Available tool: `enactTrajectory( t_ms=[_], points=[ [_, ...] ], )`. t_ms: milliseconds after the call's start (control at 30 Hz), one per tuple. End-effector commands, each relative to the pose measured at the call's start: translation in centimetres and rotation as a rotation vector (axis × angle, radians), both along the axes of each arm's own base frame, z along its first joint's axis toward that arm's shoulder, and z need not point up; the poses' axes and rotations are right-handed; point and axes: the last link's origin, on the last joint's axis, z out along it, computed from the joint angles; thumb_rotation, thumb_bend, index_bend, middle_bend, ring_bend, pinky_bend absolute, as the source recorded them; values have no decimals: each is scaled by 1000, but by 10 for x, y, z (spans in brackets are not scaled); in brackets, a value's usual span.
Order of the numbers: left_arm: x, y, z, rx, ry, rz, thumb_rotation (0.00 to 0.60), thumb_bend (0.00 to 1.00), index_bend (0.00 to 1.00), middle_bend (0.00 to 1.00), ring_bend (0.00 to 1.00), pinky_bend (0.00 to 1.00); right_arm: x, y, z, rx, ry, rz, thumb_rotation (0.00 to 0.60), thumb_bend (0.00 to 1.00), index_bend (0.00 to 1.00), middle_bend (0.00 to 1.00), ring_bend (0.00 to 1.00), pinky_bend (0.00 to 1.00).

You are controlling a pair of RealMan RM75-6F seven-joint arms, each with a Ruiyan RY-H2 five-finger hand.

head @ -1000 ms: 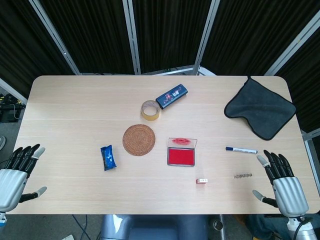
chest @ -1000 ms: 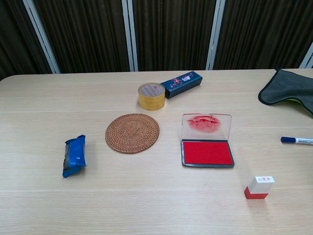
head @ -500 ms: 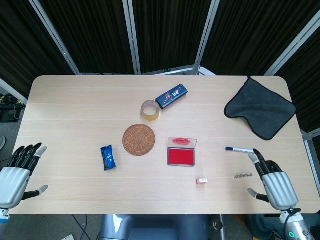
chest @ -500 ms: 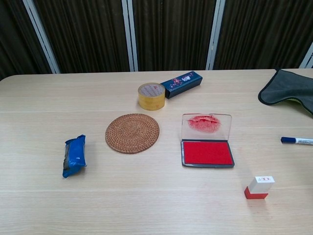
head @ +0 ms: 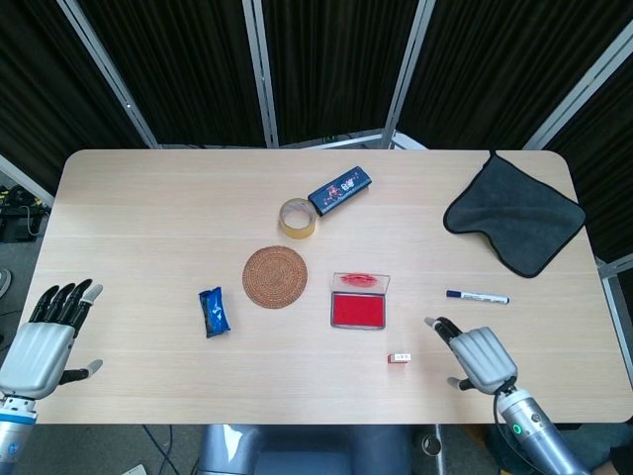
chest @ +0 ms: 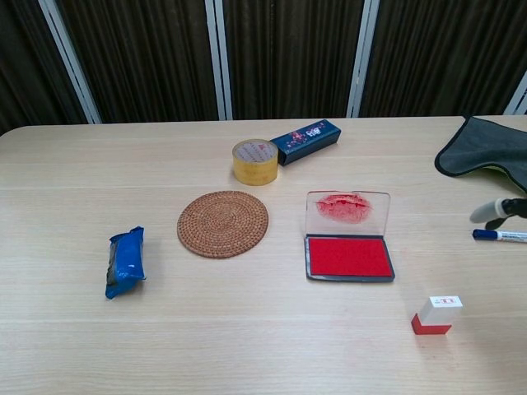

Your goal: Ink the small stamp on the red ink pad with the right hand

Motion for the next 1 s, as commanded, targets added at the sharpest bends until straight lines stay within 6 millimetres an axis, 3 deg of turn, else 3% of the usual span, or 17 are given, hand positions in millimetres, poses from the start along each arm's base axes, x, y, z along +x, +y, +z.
enactTrajectory(
  t_ms=[33, 367, 600, 1000],
  points=[
    [0, 2, -3, -5, 5, 7, 600, 0, 0, 0, 0, 0, 13, 0, -16, 33, -53, 0, 600, 53, 269, 263, 995, 1000],
    [-2, 3, -5, -7, 16, 21, 600, 0, 0, 0, 0, 0, 20, -10, -45, 0, -26, 22, 600, 219, 369, 356, 998, 1000],
    [-2, 3, -6, -9, 20, 22, 600, 0, 0, 0, 0, 0, 28, -12, -63, 21, 7, 38, 600, 239, 368, 356, 998, 1000],
    [-4, 4, -7, -15, 31, 27, 600, 0, 0, 0, 0, 0, 27, -11, -76, 32, 44, 17, 600, 246, 372, 373, 998, 1000]
  ],
)
